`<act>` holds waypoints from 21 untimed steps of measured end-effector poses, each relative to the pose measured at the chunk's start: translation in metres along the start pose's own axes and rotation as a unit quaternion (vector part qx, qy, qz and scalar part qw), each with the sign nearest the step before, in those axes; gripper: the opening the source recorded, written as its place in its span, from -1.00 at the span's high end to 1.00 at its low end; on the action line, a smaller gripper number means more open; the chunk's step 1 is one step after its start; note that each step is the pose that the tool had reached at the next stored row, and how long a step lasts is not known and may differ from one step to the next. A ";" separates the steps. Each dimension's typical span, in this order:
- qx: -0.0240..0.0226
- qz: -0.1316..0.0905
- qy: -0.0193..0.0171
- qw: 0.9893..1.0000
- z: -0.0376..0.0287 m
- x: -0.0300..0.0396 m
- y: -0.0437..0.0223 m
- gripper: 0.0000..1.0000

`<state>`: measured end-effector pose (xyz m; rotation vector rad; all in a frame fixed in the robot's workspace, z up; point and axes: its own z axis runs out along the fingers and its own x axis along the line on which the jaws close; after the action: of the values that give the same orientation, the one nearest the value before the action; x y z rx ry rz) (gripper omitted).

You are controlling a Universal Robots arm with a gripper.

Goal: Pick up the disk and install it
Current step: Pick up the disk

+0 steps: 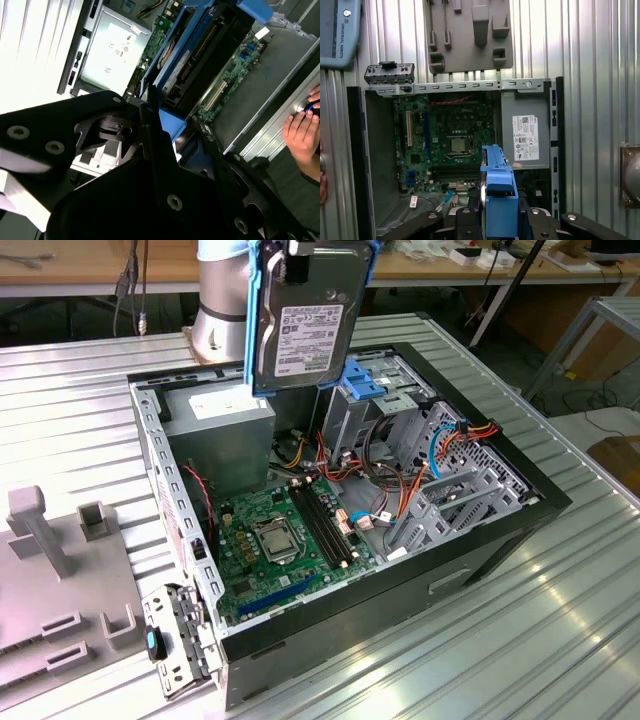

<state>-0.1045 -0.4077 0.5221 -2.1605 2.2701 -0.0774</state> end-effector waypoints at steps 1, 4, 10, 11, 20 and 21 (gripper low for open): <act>0.000 0.001 0.000 1.000 0.0008 -0.0002 -0.0044 0.26; 0.000 0.003 0.000 1.000 0.0029 -0.0002 -0.0138 0.26; 0.000 0.005 0.000 1.000 0.0083 0.0136 -0.0179 0.26; 0.000 0.005 0.000 1.000 0.0095 0.0189 -0.0185 0.26; 0.000 0.005 0.002 1.000 0.0155 0.0473 -0.0237 0.26; 0.000 0.005 0.002 1.000 0.0160 0.0489 -0.0242 0.26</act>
<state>-0.0822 -0.4582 0.5086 -2.1511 2.2826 -0.0819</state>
